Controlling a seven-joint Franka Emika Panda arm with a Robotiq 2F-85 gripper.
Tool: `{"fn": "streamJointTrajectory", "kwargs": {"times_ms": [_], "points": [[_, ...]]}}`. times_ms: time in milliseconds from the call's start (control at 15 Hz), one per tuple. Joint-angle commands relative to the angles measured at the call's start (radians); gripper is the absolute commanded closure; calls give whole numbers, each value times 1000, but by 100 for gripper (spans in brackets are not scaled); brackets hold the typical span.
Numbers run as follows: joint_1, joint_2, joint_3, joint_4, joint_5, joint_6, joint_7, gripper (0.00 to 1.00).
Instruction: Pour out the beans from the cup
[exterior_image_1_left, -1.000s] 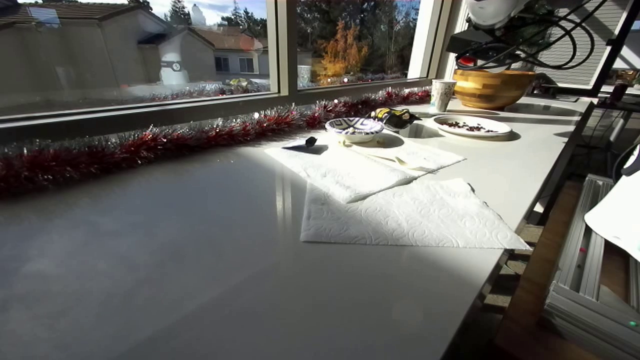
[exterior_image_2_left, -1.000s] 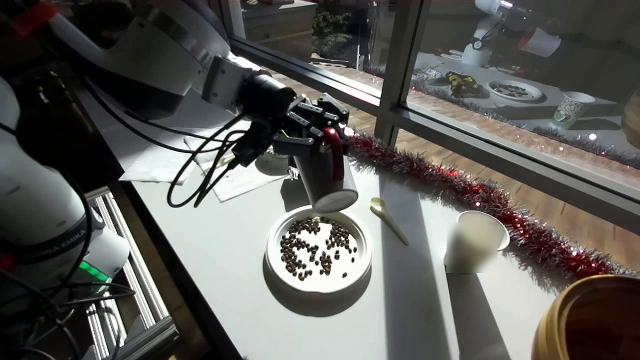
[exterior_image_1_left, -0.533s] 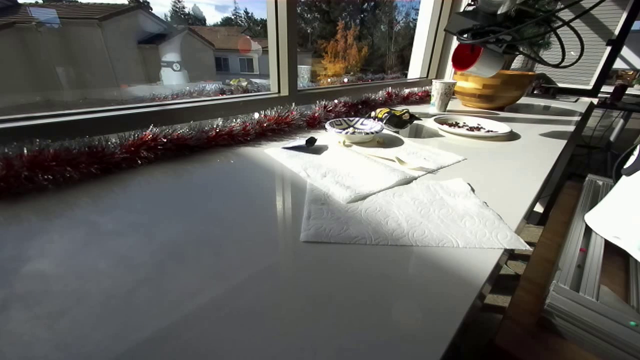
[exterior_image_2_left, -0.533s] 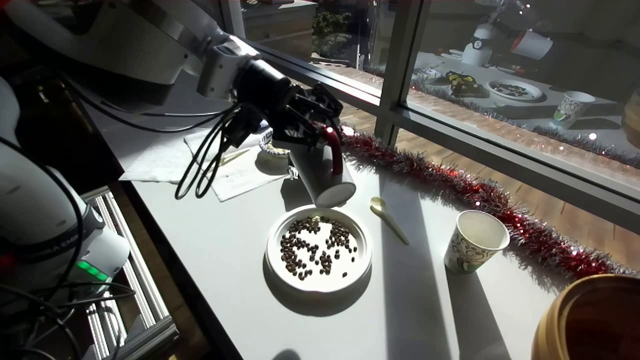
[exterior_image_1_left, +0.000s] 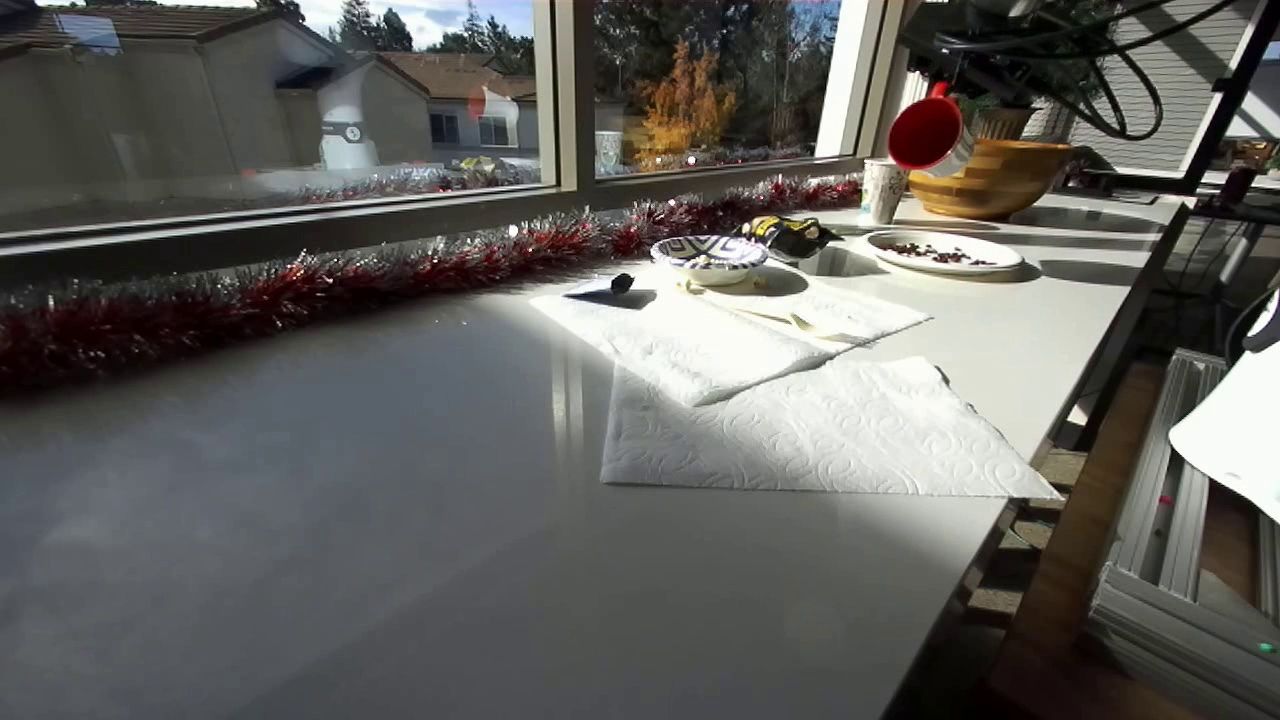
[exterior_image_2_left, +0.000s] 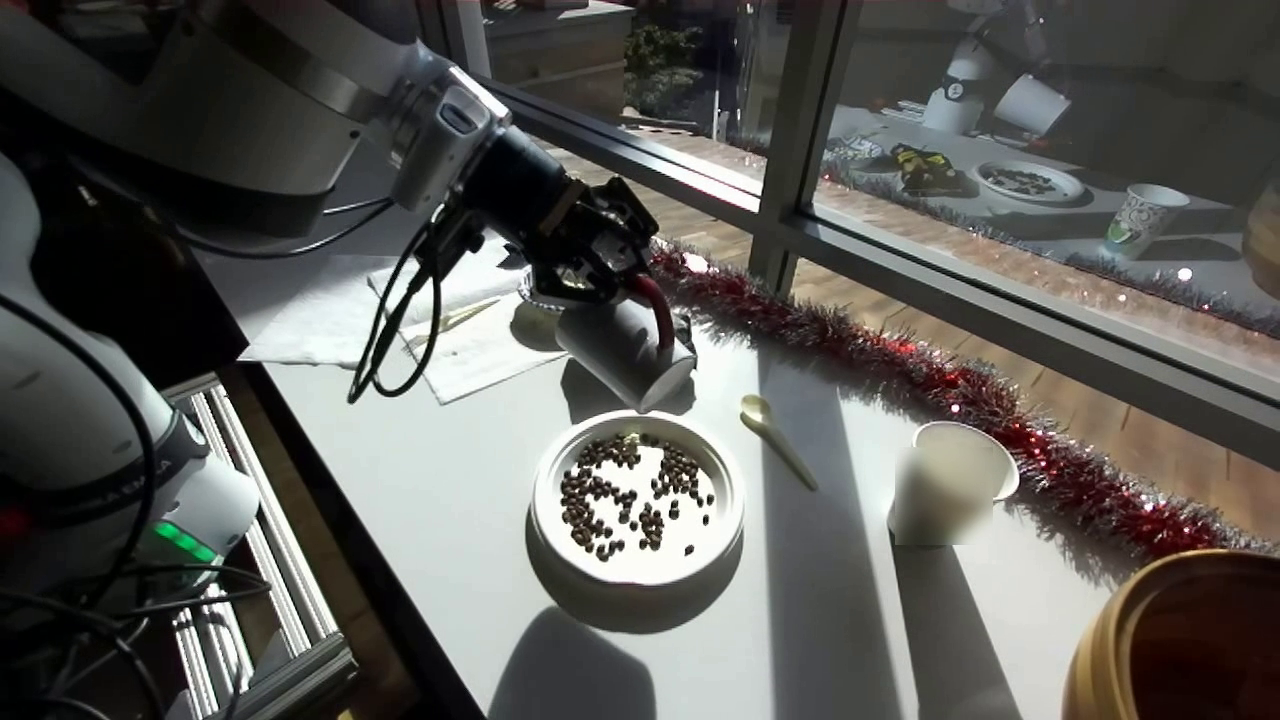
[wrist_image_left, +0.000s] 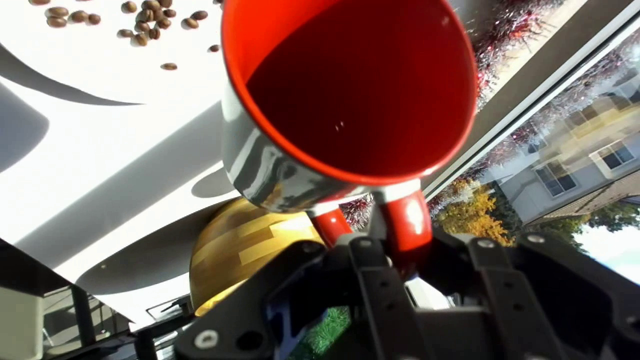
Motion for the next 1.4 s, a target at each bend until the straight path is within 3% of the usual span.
{"fn": "streamJointTrajectory", "kwargs": {"times_ms": [0, 467, 800, 1067, 1333], "points": [[-46, -12, -31, -1, 70, 141, -117, 98], [-123, 72, -87, -5, 309, 346, -388, 98], [-61, 201, -193, -10, 488, 481, -558, 98], [-10, 255, -256, -14, 466, 521, -536, 98], [6, 237, -275, -15, 422, 494, -490, 98]]}}
